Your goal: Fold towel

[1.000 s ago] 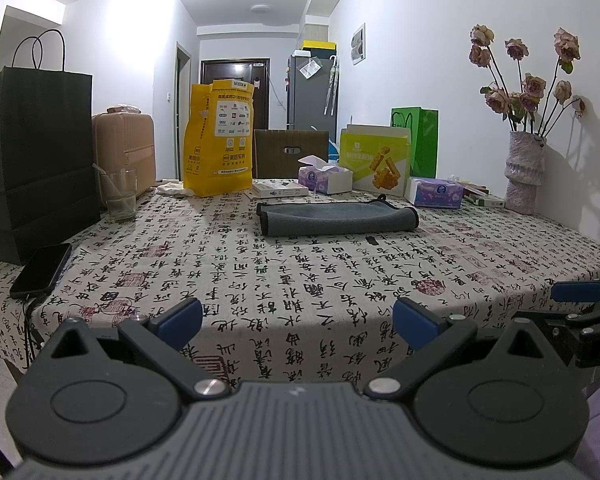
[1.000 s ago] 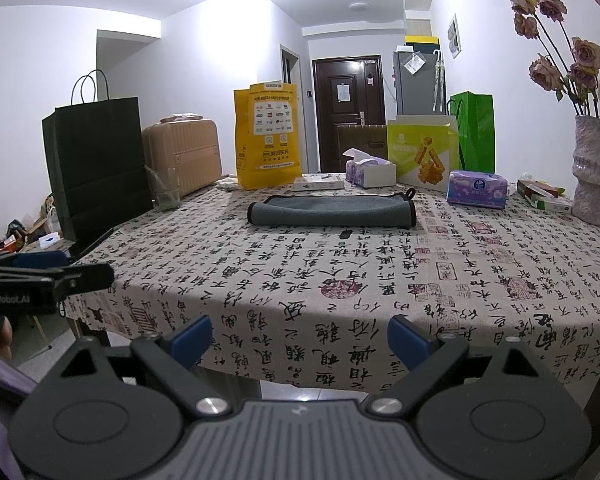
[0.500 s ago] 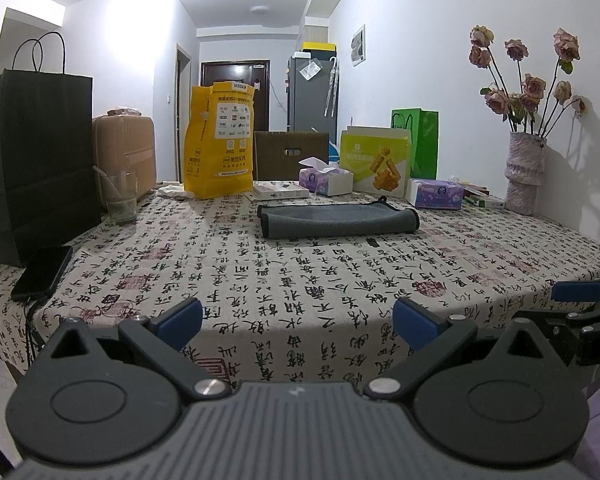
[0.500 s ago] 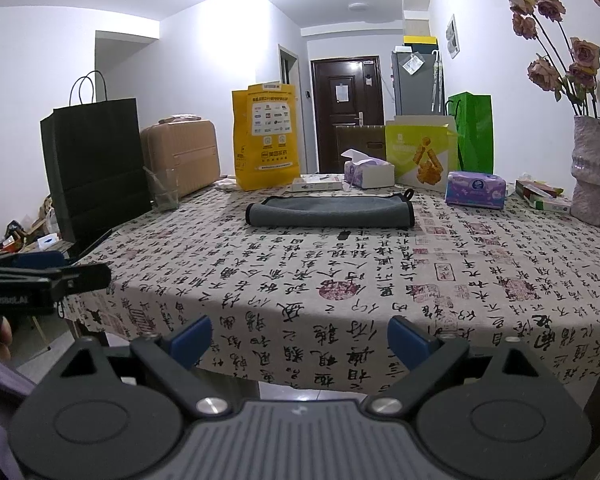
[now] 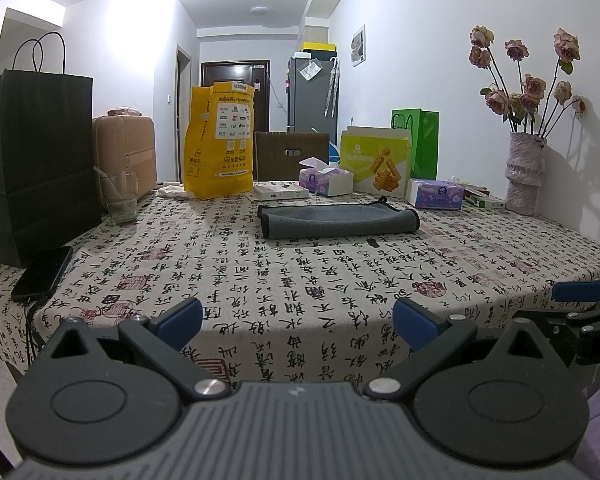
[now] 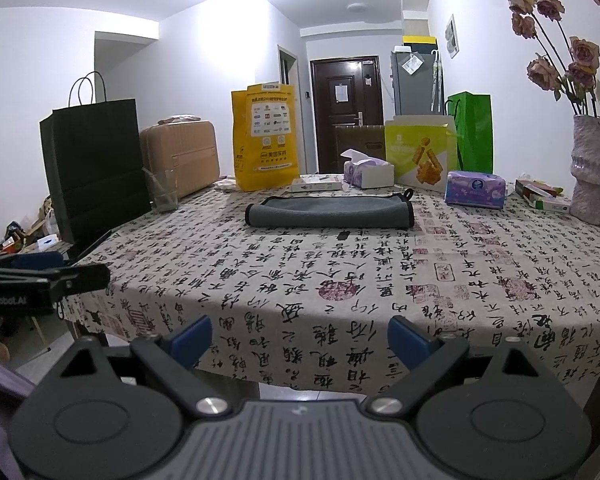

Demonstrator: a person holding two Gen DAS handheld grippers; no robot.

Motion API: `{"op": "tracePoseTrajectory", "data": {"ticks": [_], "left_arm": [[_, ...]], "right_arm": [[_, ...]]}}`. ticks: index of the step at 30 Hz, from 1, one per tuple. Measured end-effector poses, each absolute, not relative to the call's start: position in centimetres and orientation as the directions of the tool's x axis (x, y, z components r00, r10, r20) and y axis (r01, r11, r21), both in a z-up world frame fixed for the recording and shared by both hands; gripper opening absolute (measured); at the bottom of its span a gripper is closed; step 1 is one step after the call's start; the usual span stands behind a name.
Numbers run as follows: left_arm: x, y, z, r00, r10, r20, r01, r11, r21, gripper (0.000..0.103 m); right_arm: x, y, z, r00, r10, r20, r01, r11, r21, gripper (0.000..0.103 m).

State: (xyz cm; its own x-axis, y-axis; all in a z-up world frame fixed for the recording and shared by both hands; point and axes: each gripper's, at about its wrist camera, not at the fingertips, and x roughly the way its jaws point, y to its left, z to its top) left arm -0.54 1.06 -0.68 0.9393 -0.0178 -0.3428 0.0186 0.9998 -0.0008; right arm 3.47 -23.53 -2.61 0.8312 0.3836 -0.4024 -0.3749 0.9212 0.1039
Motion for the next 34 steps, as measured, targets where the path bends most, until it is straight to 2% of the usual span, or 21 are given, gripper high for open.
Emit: {"op": "tracePoseTrajectory", "data": {"ticks": [34], "left_arm": [[-0.54, 0.84, -1.09, 0.936, -0.028, -0.352, 0.029, 1.000, -0.002, 0.103]], "right_arm": [[3.75, -23.41, -3.16, 0.823, 0.386, -0.418, -0.374, 0.920, 0.115, 0.095]]}}
